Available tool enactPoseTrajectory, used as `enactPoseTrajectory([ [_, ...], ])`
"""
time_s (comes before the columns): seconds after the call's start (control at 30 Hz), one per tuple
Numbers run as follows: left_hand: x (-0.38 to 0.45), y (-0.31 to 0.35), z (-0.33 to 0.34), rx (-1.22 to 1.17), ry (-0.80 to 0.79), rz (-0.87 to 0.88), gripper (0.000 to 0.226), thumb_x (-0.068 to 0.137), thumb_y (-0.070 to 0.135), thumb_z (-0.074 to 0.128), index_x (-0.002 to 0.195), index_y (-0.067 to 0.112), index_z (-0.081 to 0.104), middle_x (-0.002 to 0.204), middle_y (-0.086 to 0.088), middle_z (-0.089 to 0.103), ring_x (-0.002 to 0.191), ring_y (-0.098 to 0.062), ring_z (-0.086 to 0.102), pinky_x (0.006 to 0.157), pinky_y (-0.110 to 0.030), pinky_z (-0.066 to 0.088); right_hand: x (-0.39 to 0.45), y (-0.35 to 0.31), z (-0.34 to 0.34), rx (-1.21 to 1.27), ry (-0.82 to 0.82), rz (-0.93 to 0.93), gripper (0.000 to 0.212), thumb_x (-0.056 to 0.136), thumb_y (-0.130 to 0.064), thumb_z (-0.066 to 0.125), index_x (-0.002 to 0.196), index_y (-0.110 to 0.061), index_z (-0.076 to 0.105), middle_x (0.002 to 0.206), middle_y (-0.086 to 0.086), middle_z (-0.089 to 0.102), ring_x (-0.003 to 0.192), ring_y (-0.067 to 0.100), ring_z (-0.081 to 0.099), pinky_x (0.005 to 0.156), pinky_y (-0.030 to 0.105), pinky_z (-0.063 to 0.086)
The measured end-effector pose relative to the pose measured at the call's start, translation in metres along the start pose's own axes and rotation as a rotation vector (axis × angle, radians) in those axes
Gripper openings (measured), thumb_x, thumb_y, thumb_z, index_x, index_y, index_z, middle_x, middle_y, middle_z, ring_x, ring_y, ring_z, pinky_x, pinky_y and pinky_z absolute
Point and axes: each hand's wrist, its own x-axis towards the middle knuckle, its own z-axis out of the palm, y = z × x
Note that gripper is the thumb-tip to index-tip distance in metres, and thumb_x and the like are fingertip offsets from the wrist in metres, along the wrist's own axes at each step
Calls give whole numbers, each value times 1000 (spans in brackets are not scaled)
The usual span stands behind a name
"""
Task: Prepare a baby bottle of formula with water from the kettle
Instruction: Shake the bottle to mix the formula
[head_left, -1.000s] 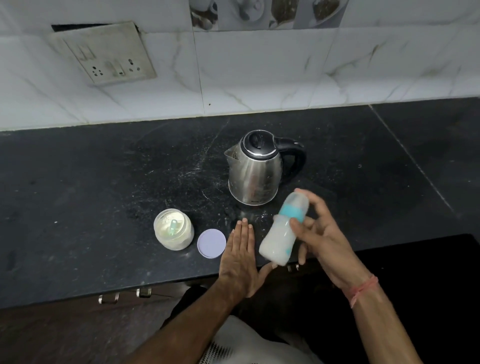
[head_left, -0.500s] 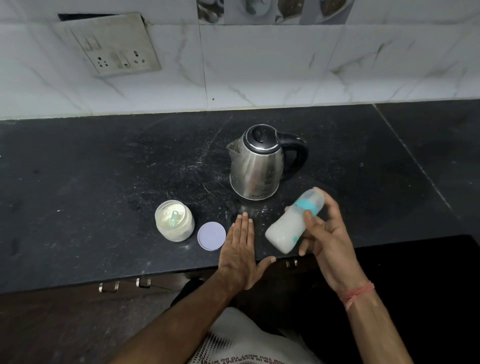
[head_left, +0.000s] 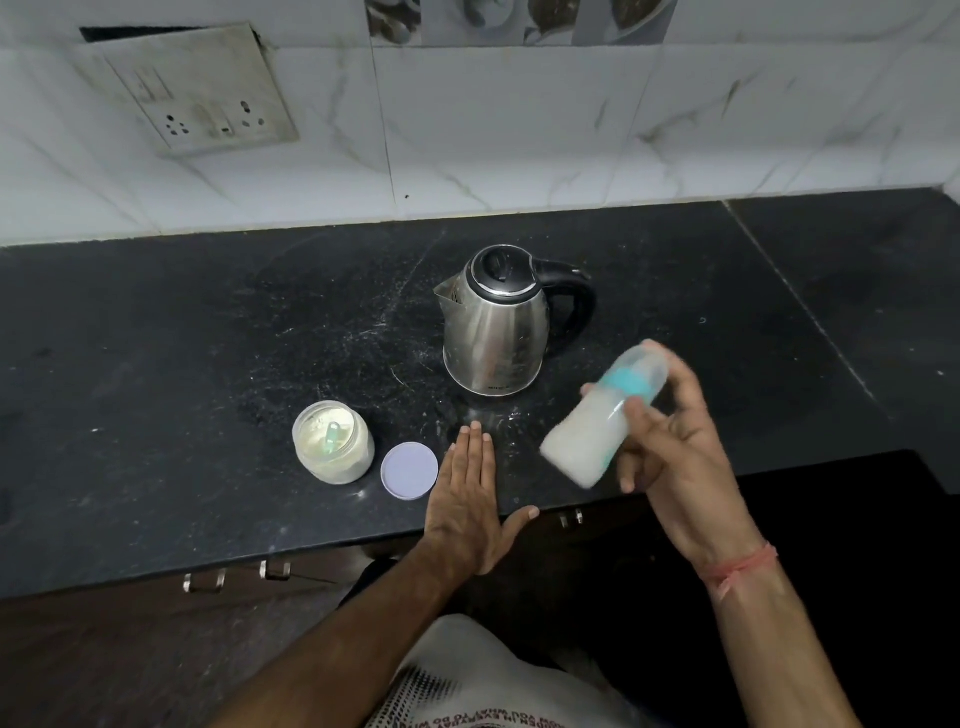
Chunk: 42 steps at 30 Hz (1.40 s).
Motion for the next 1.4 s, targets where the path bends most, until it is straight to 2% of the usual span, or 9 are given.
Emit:
enactPoseTrajectory([
  [0.33,0,4,-1,12,-11,-13,116,103,86,3,170,-4,-25,178,-26,-34,168,-39,-30,140,-52,-6,6,4,4,-10,48,13,60,103,-40,70,157,-31,46,138,32,66,99,38,66,47,28,55],
  [0.57,1,2,1,17,-4,2,117,100,87,-4,169,-4,-27,175,-26,-38,168,-40,-31,140,-52,-5,1,14,6,-177,25,37,66,101,-25,69,158,-42,39,131,21,72,90,24,71,45,29,53],
  [0.67,1,0,0,46,-16,5,120,87,82,-21,168,-6,-26,174,-29,-39,168,-42,-31,140,-53,-5,-2,20,4,-207,-120,80,68,100,-20,71,158,-41,41,131,20,74,105,46,72,43,29,52],
  [0.77,3,-1,0,21,1,9,116,100,87,-2,169,-4,-27,175,-26,-38,168,-39,-31,140,-52,-6,-5,17,1,-89,48,55,60,102,-26,68,157,-36,44,132,24,72,100,42,66,43,26,51],
  [0.9,0,-1,1,39,-6,1,113,98,79,-5,169,-6,-24,175,-29,-37,168,-42,-29,140,-53,-4,-11,17,3,-182,-121,75,68,99,-17,72,157,-36,43,130,21,74,106,48,72,38,27,46],
  [1.03,1,-1,1,1,6,-2,116,101,85,1,170,-5,-24,176,-26,-36,169,-39,-29,140,-52,-6,-15,19,4,-94,163,39,60,99,-30,70,153,-40,44,128,24,71,83,22,64,37,24,41],
  [1.17,-1,-1,2,33,-13,12,115,94,77,-6,169,-8,-24,173,-31,-39,167,-44,-30,140,-53,-5,-29,34,11,-174,-3,107,64,98,-22,73,153,-44,46,126,16,76,78,21,65,33,23,38],
  [1.27,2,-2,0,-11,2,-9,121,85,81,-19,170,-6,-24,175,-29,-37,169,-41,-28,140,-52,-6,-28,35,14,-104,129,134,57,100,-32,69,152,-44,47,128,14,75,84,22,64,35,22,37],
  [1.4,-1,-1,-1,44,-29,13,112,103,75,13,168,-9,-25,174,-31,-38,168,-44,-29,140,-54,-3,-26,29,15,-213,-62,148,61,100,-24,71,153,-43,47,126,14,78,61,29,45,32,20,33],
])
